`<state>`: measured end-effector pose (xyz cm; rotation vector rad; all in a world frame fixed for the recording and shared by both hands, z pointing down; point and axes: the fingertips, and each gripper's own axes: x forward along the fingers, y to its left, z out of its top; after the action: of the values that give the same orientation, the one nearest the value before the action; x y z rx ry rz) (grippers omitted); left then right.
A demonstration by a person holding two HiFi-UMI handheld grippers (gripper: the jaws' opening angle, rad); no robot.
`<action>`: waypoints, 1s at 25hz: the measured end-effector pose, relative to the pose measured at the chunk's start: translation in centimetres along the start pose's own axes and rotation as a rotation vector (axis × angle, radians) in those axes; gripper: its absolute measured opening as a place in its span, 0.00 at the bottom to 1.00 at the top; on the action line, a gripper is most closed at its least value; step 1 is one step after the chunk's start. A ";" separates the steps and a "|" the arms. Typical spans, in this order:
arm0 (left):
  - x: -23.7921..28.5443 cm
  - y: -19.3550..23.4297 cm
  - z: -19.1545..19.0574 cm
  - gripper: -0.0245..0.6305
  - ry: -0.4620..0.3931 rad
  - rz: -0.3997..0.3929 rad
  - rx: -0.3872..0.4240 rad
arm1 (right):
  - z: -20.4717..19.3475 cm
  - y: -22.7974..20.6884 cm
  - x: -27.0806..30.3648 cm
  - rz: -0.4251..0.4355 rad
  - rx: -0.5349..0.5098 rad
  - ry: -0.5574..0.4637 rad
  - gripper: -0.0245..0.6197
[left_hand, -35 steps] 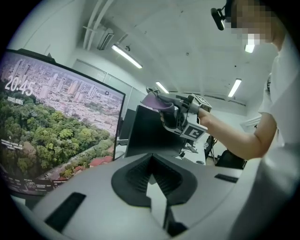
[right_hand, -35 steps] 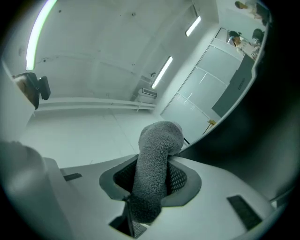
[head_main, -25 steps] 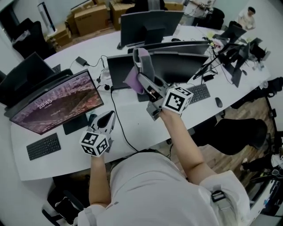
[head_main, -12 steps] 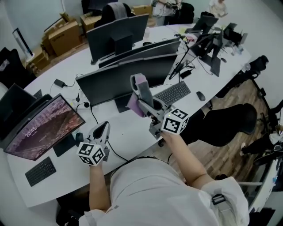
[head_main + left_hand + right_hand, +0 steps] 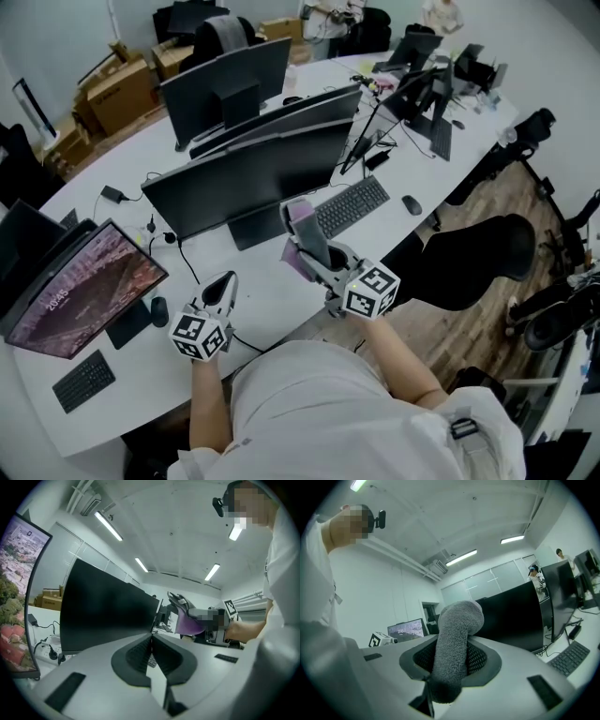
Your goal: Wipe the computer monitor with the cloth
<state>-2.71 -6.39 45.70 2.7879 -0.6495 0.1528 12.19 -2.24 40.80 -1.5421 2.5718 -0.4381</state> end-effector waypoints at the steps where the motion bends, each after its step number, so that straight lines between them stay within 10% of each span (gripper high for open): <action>1: 0.1 -0.1 -0.2 0.04 0.004 -0.004 0.003 | -0.5 0.0 -0.3 -0.009 -0.008 0.009 0.24; 25: 0.4 -1.8 -2.4 0.04 0.110 0.005 0.103 | -6.4 -0.2 -4.2 -0.101 -0.087 0.122 0.23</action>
<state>-1.64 -4.28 47.59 2.8515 -0.6387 0.3478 12.83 2.60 46.68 -1.7326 2.6434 -0.4496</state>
